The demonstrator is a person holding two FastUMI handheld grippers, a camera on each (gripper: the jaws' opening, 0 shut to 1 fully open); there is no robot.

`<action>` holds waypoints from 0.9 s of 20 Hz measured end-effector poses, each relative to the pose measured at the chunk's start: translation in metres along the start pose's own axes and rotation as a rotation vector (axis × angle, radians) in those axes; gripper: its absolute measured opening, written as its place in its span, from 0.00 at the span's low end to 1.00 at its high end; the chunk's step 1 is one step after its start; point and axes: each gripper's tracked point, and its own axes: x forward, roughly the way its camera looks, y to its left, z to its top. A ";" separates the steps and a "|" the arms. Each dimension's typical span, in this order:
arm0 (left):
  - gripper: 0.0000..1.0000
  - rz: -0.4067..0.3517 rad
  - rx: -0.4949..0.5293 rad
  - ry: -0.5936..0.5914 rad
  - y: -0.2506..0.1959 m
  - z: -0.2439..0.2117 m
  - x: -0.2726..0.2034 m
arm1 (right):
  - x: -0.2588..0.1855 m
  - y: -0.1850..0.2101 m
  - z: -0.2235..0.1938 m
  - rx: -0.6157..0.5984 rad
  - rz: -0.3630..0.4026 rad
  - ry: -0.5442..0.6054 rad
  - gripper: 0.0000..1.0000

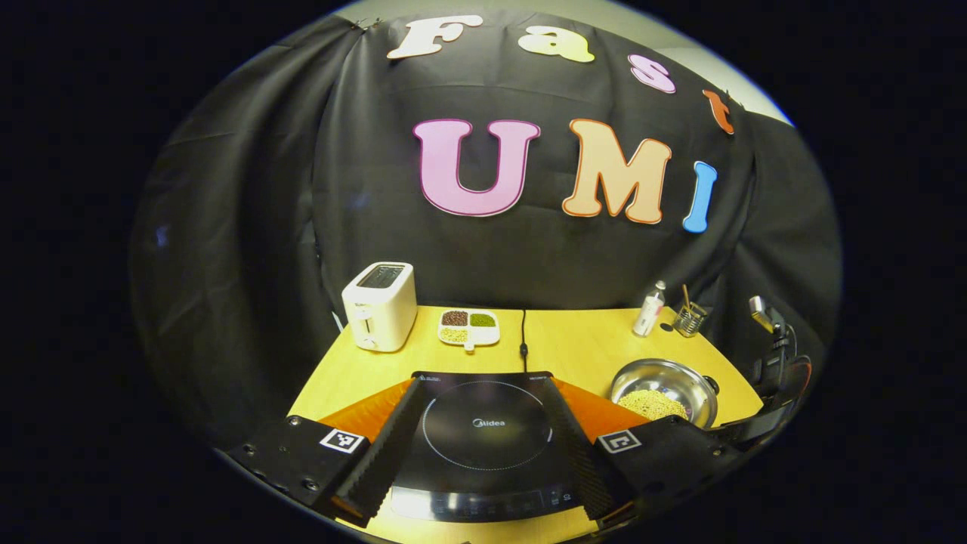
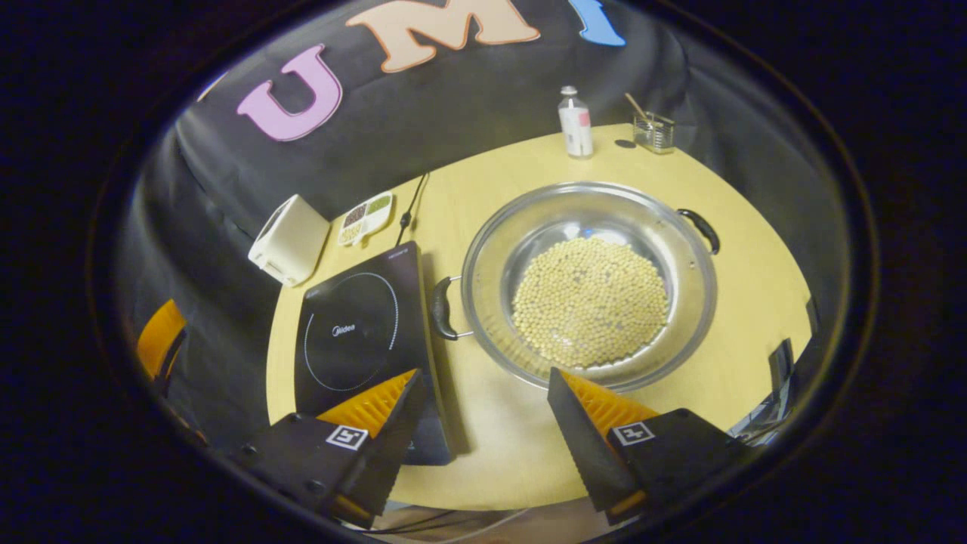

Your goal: First push the handle of the pot to place it horizontally, then grasp the pot with both hands and set it on the induction cooktop.

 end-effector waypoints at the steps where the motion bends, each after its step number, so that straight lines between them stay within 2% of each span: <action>1: 0.96 -0.015 -0.001 0.019 -0.007 -0.005 0.003 | -0.007 -0.011 0.005 0.001 -0.013 -0.012 0.94; 5: 0.97 -0.058 0.002 0.093 -0.036 -0.026 0.018 | -0.026 -0.065 0.033 0.022 -0.078 -0.052 0.94; 6: 0.97 -0.060 0.007 0.112 -0.044 -0.030 0.022 | -0.028 -0.080 0.041 0.031 -0.090 -0.055 1.00; 8: 0.97 -0.067 -0.002 0.143 -0.060 -0.035 0.032 | -0.030 -0.108 0.061 0.046 -0.107 -0.060 1.00; 9: 0.97 -0.076 -0.017 0.157 -0.070 -0.036 0.035 | -0.028 -0.124 0.071 0.052 -0.116 -0.058 0.94; 10: 0.97 -0.082 -0.034 0.172 -0.079 -0.039 0.039 | -0.026 -0.138 0.079 0.057 -0.120 -0.047 0.94; 11: 0.97 -0.087 -0.048 0.192 -0.087 -0.044 0.043 | -0.023 -0.151 0.087 0.064 -0.120 -0.036 1.00; 12: 0.97 -0.088 -0.059 0.217 -0.094 -0.050 0.046 | -0.018 -0.163 0.095 0.070 -0.119 -0.024 0.95; 14: 0.98 -0.088 -0.080 0.273 -0.104 -0.064 0.053 | -0.005 -0.183 0.109 0.070 -0.112 0.009 0.95; 15: 0.97 -0.089 -0.099 0.300 -0.110 -0.071 0.058 | 0.003 -0.192 0.114 0.064 -0.107 0.027 1.00; 16: 0.97 -0.089 -0.120 0.329 -0.116 -0.077 0.063 | 0.011 -0.199 0.120 0.057 -0.099 0.045 0.94; 17: 0.96 -0.091 -0.138 0.364 -0.121 -0.084 0.067 | 0.018 -0.204 0.124 0.050 -0.086 0.066 1.00; 18: 0.96 -0.093 -0.151 0.400 -0.126 -0.092 0.072 | 0.027 -0.209 0.128 0.044 -0.074 0.088 1.00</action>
